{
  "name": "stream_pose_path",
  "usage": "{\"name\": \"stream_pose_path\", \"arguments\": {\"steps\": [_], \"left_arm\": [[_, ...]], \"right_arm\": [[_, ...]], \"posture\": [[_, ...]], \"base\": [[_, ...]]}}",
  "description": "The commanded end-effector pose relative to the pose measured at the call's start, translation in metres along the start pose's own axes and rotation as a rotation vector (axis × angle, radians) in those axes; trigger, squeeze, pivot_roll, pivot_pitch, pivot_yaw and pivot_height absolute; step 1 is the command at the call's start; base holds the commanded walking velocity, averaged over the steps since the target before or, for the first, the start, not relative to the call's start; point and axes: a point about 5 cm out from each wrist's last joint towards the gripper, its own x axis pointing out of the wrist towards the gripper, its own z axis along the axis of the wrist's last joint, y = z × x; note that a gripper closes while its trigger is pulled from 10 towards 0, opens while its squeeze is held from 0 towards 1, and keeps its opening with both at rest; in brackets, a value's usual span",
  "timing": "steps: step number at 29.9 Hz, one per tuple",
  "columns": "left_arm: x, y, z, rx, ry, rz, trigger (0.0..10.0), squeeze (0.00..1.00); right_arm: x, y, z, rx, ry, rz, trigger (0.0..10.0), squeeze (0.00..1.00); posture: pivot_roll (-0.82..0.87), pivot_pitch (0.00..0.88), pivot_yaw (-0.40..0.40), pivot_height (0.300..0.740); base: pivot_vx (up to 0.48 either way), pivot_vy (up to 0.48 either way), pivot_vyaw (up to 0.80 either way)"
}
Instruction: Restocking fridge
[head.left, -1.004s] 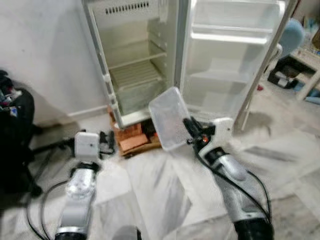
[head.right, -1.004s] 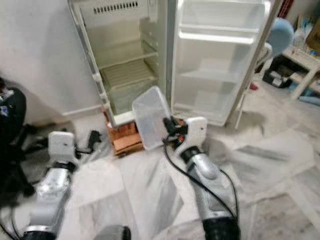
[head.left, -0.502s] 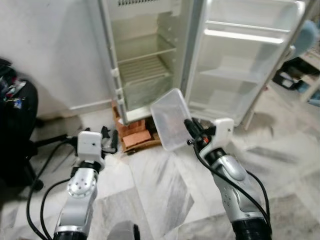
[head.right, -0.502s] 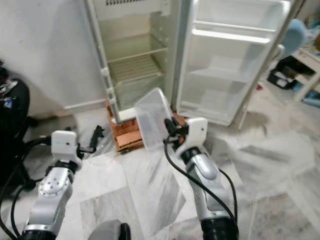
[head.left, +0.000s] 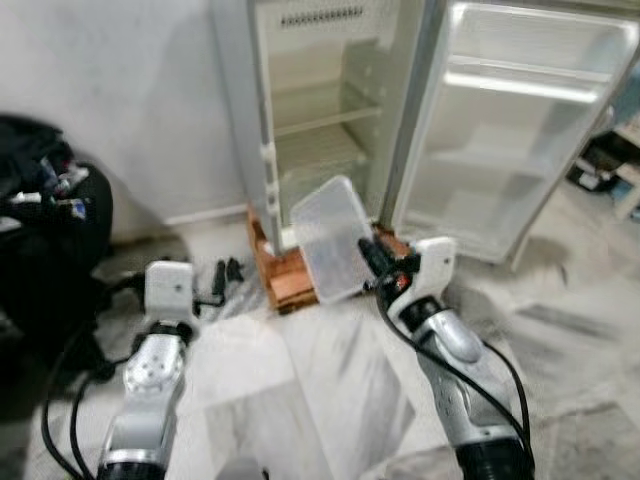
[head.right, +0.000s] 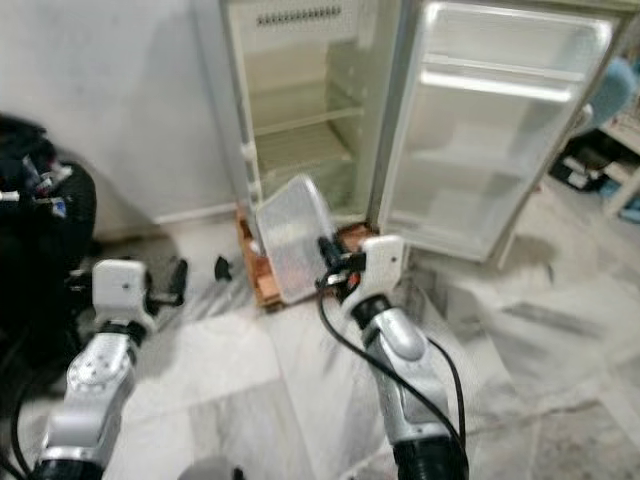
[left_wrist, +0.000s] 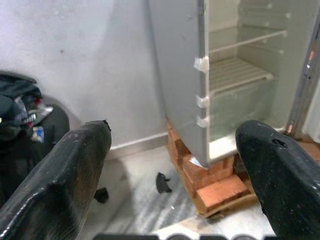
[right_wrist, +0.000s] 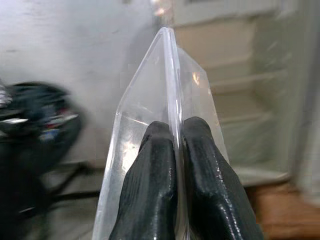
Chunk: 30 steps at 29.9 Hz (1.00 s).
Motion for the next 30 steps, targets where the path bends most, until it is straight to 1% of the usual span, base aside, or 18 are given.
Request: {"name": "stream_pose_path", "arguments": {"steps": [1,2,4,7,9,10,14,30], "left_arm": [[-0.003,-0.003,-0.001,0.0,-0.003,-0.009,10.0,0.0],[-0.006,0.001,-0.003,0.001,0.003,0.005,10.0,0.0],[-0.009,0.004,-0.005,0.007,0.007,0.015,10.0,0.0],[-0.009,0.006,-0.007,0.008,0.01,0.024,10.0,0.0],[-0.008,0.006,-0.007,0.008,0.011,0.027,10.0,0.0],[-0.005,0.003,-0.005,0.011,0.005,0.029,10.0,0.0],[0.0,-0.002,-0.002,0.008,-0.001,0.017,10.0,0.0],[0.001,-0.003,-0.001,0.008,-0.001,0.015,10.0,0.0]], "right_arm": [[-0.014,-0.03,0.002,-0.035,-0.013,-0.144,10.0,0.0],[-0.02,-0.038,0.0,-0.04,-0.003,-0.18,10.0,0.0],[-0.027,-0.045,-0.004,-0.028,0.017,-0.211,10.0,0.0],[-0.032,-0.049,-0.009,-0.017,0.031,-0.232,10.0,0.0],[-0.033,-0.049,-0.01,-0.026,0.036,-0.226,10.0,0.0],[-0.031,-0.047,-0.011,-0.028,0.03,-0.215,10.0,0.0],[-0.023,-0.041,-0.008,-0.023,0.011,-0.201,10.0,0.0],[-0.023,-0.04,-0.008,-0.022,0.009,-0.2,10.0,0.0]], "posture": [[-0.04,0.0,0.016,0.74],[-0.04,0.0,0.018,0.74],[-0.04,0.0,0.018,0.74],[-0.04,0.0,0.021,0.74],[-0.04,0.0,0.021,0.74],[-0.05,0.0,0.022,0.74],[-0.05,0.0,0.024,0.74],[-0.05,0.0,0.024,0.74]], "base": [[0.446,0.0,0.0],[0.412,0.0,0.0],[0.409,0.0,0.0],[0.405,0.0,0.0],[0.412,0.0,0.0],[0.428,0.0,0.0],[0.457,0.0,0.0],[0.454,0.0,0.0]]}}
